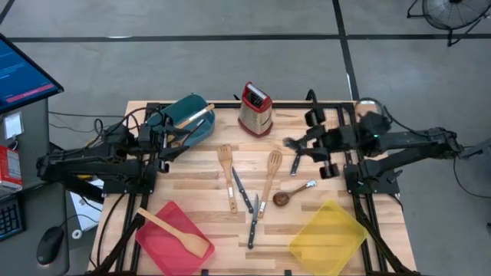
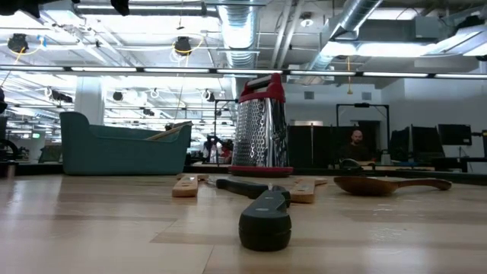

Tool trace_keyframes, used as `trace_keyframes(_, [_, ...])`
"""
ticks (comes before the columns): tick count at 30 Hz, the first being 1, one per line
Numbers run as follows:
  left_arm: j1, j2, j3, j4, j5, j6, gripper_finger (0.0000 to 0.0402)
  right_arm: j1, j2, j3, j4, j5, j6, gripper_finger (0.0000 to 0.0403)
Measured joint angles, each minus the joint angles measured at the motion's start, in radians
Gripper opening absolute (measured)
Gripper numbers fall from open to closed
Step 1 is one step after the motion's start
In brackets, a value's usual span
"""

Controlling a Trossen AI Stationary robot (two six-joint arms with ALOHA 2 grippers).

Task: Pick & Place Kitchen Items
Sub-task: Put the black table knife into the yellow bin

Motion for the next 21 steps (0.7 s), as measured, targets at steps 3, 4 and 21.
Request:
trace_keyframes(3, [0.0, 0.0, 0.0, 0.0, 0.001, 0.0, 0.0211, 0.001, 0.002, 0.001, -0.174, -0.001, 0.032, 0.0087])
trace_keyframes(4, [0.0, 0.0, 0.0, 0.0, 0.001, 0.0, 0.0211, 0.001, 0.003, 0.0, -0.239, -0.005, 0.054, 0.0087])
trace_keyframes(21, [0.0, 0.0, 0.0, 0.0, 0.001, 0.003, 0.0211, 0.262, 0.002, 0.0, -0.763, -0.031, 0.641, 0.0087])
